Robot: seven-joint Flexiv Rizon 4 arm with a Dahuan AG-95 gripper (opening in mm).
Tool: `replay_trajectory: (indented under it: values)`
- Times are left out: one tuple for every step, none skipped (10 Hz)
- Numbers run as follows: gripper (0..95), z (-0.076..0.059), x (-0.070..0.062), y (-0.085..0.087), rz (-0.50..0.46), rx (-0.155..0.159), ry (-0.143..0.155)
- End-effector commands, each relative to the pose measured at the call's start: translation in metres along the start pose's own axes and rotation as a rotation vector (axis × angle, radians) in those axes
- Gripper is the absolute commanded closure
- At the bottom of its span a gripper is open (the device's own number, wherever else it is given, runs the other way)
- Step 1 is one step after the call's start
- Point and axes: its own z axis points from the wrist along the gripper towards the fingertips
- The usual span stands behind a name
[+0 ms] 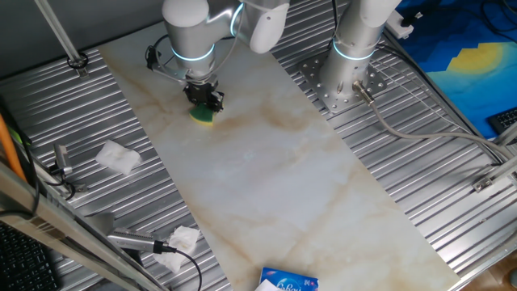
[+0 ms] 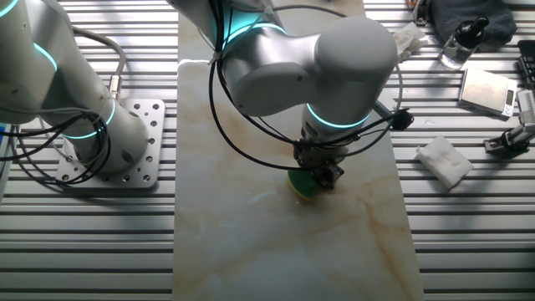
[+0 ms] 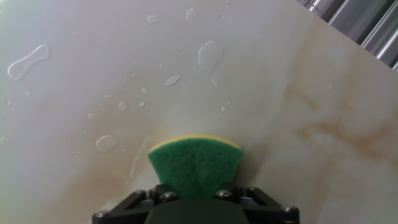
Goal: Clean the tabletop with a sponge
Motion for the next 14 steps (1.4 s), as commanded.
replay_trajectory:
  values:
    - [57.0,0.000,0.000,0.000,-0.001,0.004,0.002]
    - [57.0,0.000,0.000,0.000,-0.002,0.006,0.003]
    - [57.0,0.000,0.000,0.000,-0.003,0.007,0.004]
    - [57.0,0.000,0.000,0.000,-0.003,0.007,0.004]
    - [57.0,0.001,-0.001,0.000,0.002,0.008,0.002]
    - [57.0,0.001,-0.002,0.000,0.005,0.009,0.001]
    - [57.0,0.002,-0.003,0.000,0.008,0.009,0.000]
    - [57.0,0.002,-0.004,0.000,0.011,0.009,0.000]
    - [57.0,0.002,-0.006,-0.001,0.013,0.009,0.000]
    - [57.0,0.002,-0.006,-0.001,0.014,0.009,0.000]
    - [57.0,0.001,-0.007,-0.001,0.016,0.009,0.001]
    - [57.0,0.001,-0.007,0.000,0.016,0.010,0.001]
    - [57.0,0.001,-0.008,0.000,0.017,0.010,0.001]
    - [57.0,0.001,-0.010,0.000,0.020,0.010,0.001]
